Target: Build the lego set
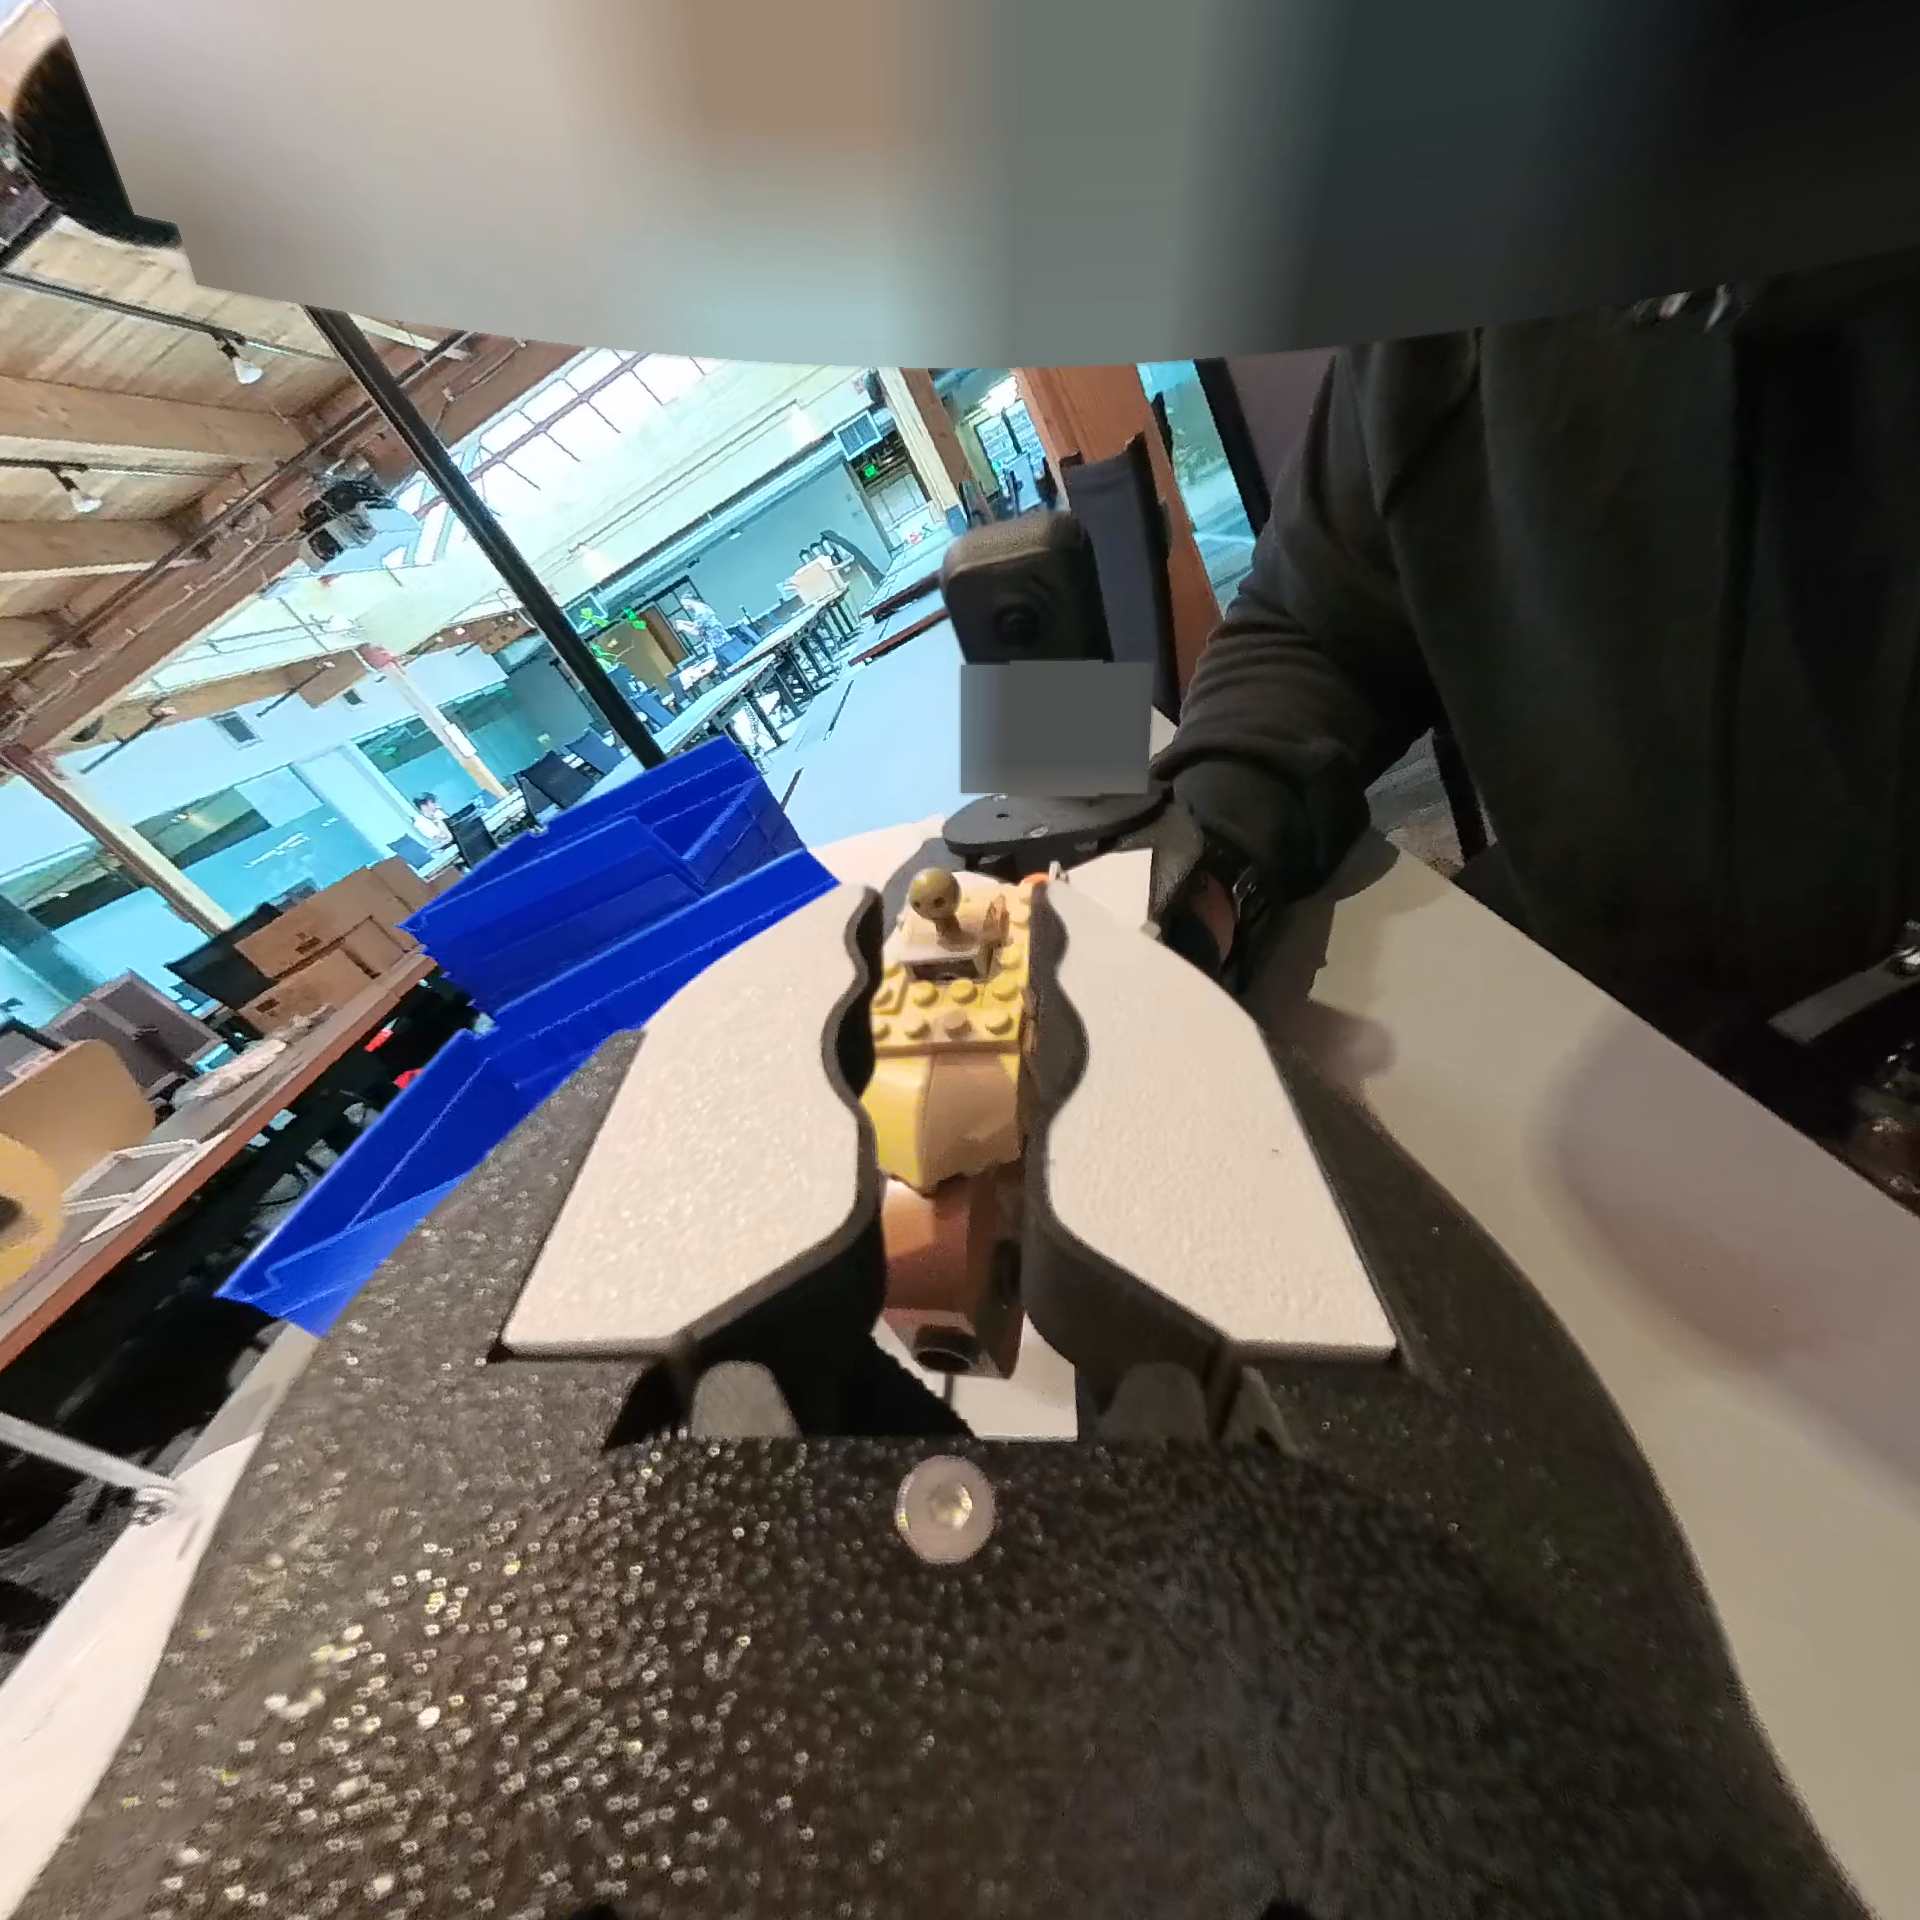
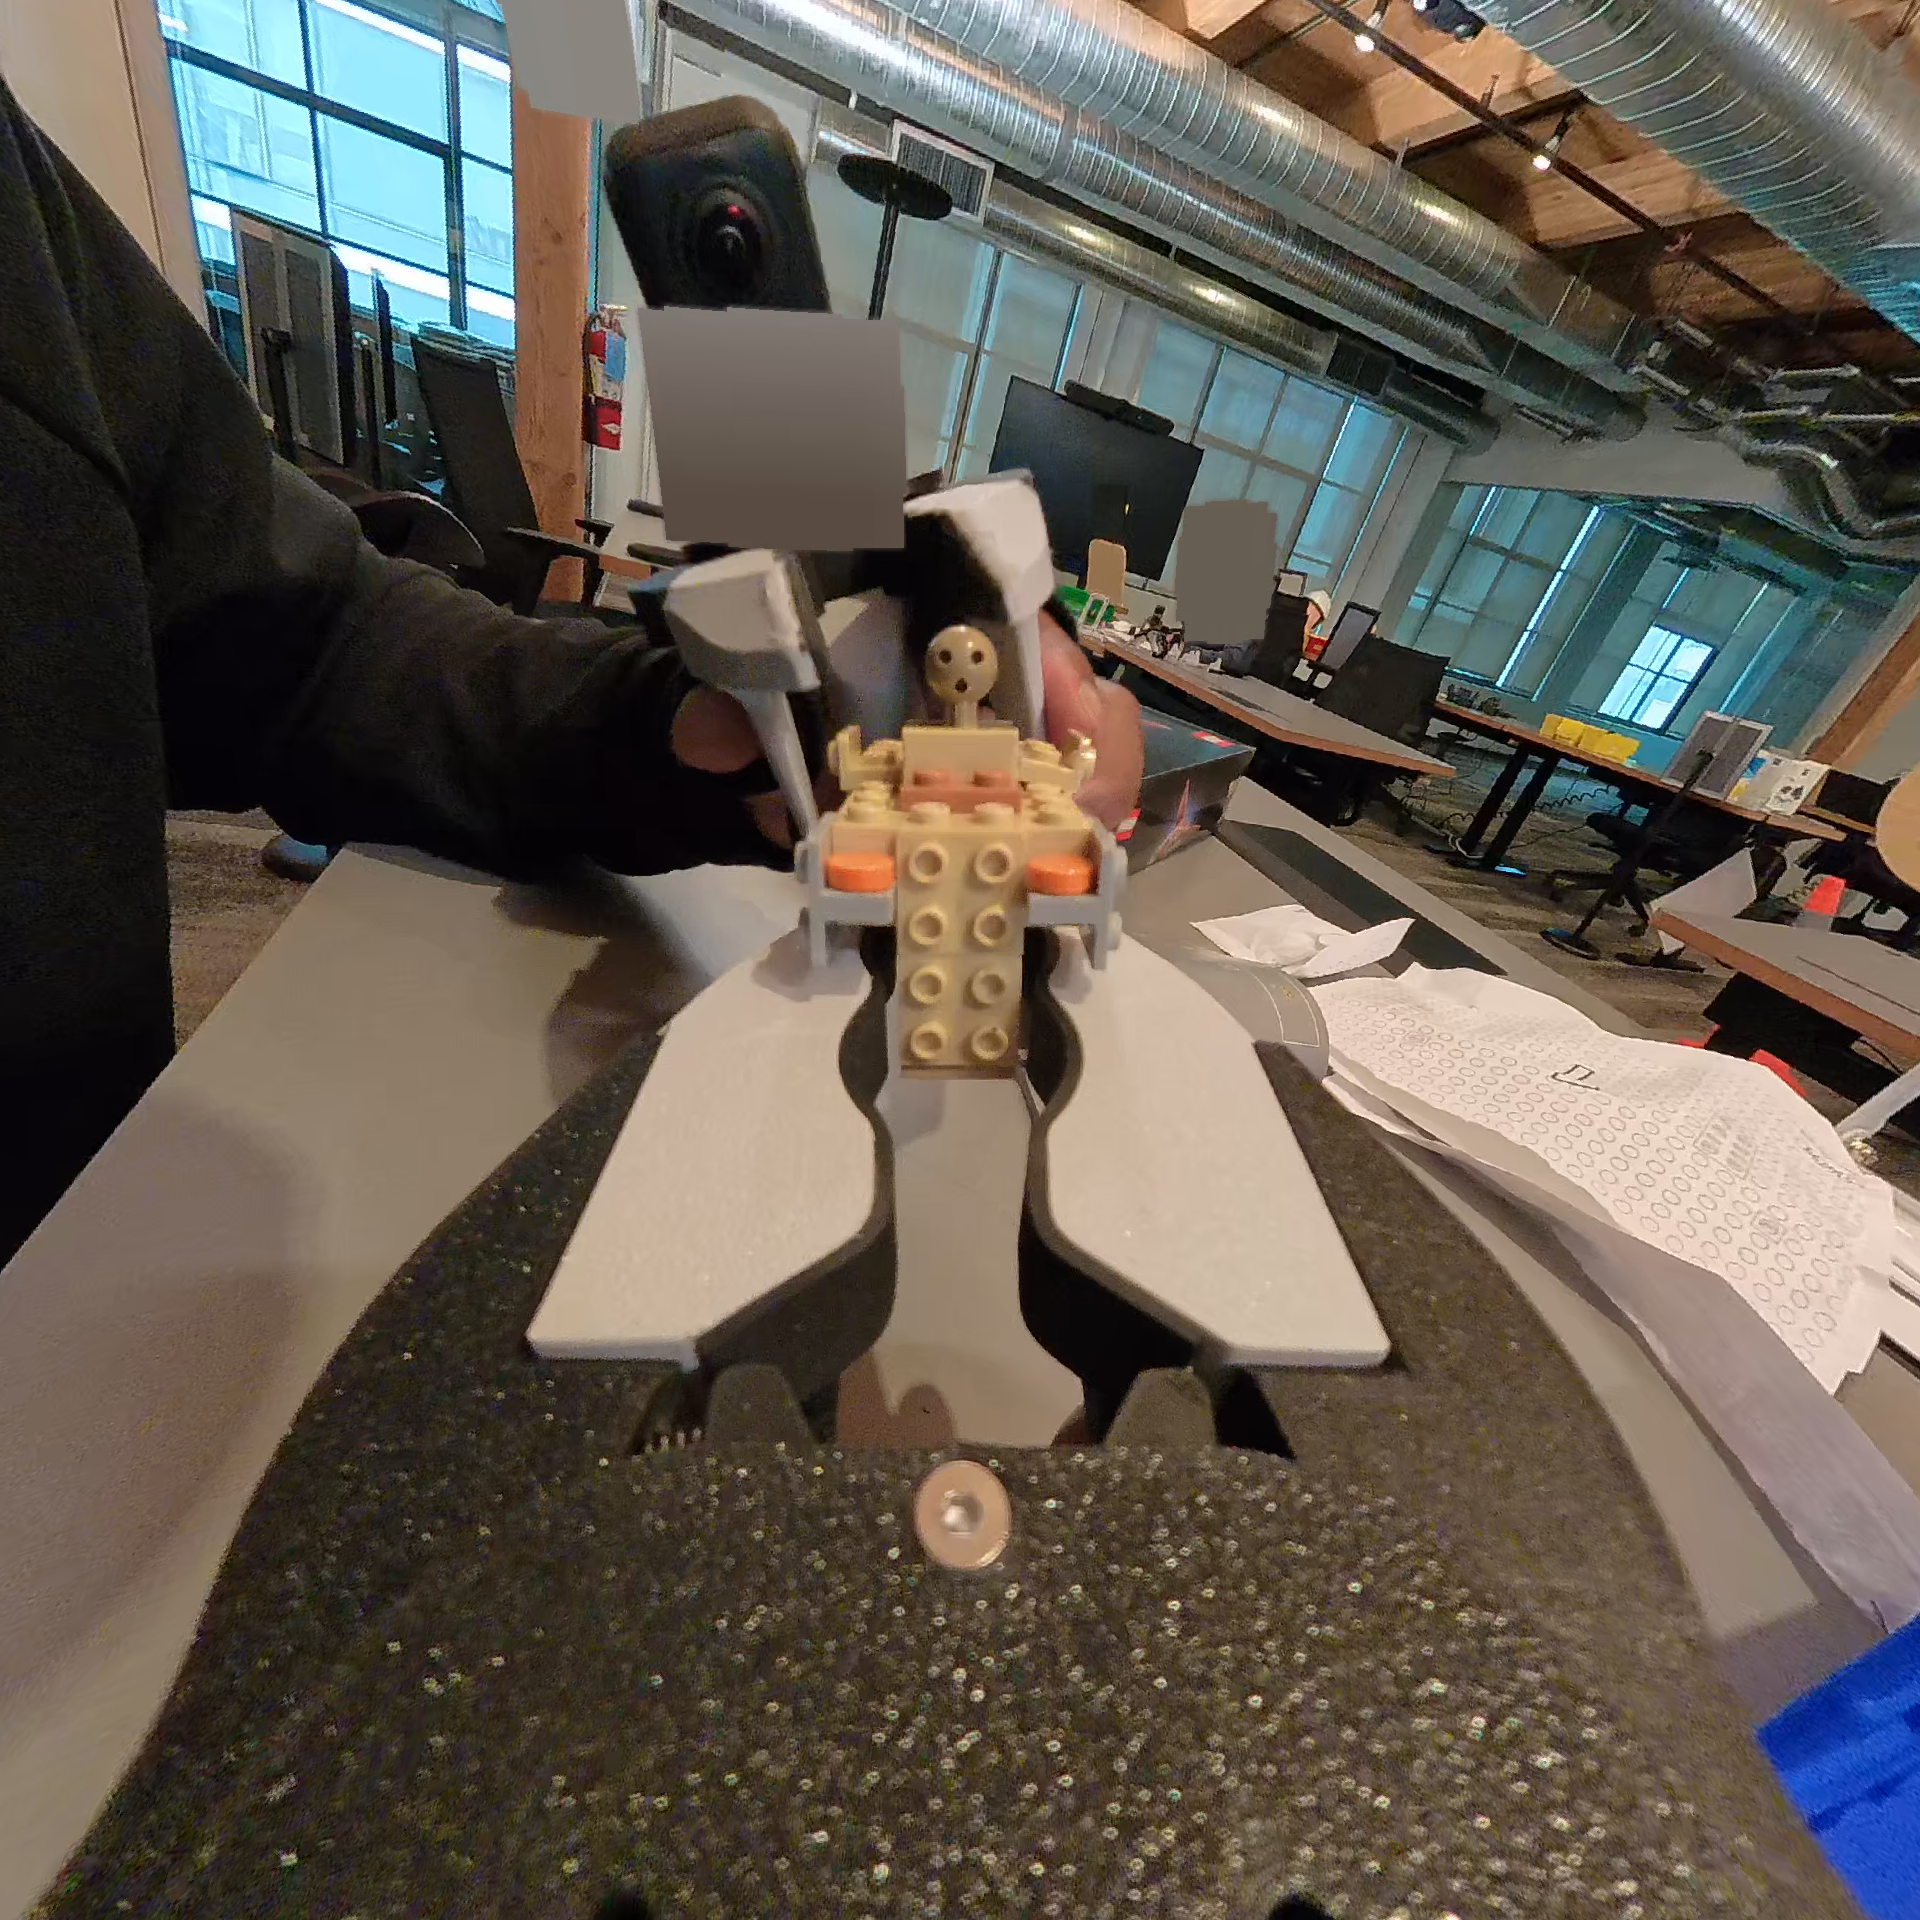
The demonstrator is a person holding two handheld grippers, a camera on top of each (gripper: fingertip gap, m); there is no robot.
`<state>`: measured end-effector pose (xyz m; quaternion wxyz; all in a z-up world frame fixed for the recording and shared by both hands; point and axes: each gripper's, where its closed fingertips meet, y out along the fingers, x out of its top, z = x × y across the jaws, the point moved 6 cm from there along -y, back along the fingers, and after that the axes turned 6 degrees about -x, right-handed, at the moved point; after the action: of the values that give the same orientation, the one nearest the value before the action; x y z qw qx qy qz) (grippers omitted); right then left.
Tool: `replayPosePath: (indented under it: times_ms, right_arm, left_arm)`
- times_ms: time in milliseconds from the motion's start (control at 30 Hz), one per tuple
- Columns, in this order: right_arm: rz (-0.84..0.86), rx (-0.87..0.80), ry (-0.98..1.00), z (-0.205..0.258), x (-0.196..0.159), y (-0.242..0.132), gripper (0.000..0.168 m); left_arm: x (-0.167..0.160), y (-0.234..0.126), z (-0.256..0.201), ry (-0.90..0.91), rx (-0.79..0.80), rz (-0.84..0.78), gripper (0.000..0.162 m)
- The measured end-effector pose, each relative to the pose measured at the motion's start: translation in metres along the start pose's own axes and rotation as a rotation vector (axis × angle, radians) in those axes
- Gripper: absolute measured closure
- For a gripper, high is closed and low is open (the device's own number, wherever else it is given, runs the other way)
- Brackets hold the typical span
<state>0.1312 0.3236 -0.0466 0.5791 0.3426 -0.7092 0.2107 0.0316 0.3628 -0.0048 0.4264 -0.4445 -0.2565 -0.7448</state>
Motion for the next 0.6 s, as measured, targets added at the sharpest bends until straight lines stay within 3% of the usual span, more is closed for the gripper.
replayPosePath:
  times_ms: [167,367,600]
  right_arm:
    - [-0.009,0.025,-0.002,0.0029,0.0002,0.0001,0.146]
    - [-0.024,0.062,-0.004,0.0072,0.0009,-0.0001,0.146]
    - [-0.024,0.07,-0.013,0.0089,0.0003,0.0003,0.146]
  left_arm:
    - [0.0031,0.0001,-0.0002,-0.075,-0.064,0.034,0.128]
    - [0.0099,-0.0022,0.002,-0.11,-0.071,0.015,0.148]
    - [0.0046,0.0008,-0.0002,-0.135,-0.096,0.07,0.148]
